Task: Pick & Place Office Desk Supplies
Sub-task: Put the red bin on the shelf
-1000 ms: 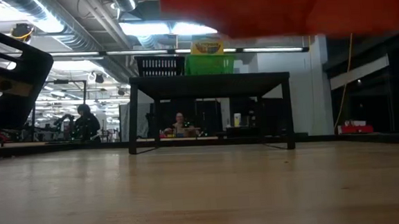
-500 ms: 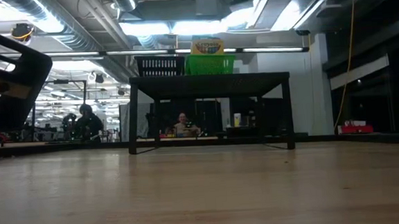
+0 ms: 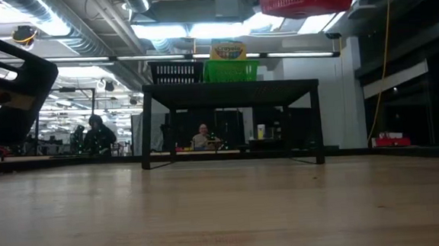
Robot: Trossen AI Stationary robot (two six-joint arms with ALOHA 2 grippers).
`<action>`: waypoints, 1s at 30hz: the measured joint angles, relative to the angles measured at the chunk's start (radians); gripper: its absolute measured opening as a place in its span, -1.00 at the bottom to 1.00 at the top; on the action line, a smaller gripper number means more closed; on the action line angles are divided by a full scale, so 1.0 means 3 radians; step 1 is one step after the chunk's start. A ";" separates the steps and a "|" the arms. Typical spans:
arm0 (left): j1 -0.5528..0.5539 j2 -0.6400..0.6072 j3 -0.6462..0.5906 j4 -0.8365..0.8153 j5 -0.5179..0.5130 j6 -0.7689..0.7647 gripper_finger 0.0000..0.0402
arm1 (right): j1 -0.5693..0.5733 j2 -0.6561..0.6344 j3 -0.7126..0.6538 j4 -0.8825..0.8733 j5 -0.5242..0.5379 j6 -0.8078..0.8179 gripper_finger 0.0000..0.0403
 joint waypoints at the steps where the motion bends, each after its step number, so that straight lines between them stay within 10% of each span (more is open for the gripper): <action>1: 0.0000 0.0000 0.0000 0.0000 0.0000 0.0000 -0.29 | -0.0081 -0.0026 -0.0001 -0.0001 -0.0053 -0.0045 -0.98; 19: -0.0003 0.0000 0.0000 0.0000 0.0065 -0.0001 -0.29 | -0.1512 -0.0026 -0.0042 0.0470 -0.0615 -0.0975 -0.97; 30: -0.0003 0.0000 -0.0003 -0.0099 0.0071 -0.0030 -0.29 | -0.2248 -0.0036 -0.0995 0.1504 -0.1322 -0.1397 -0.98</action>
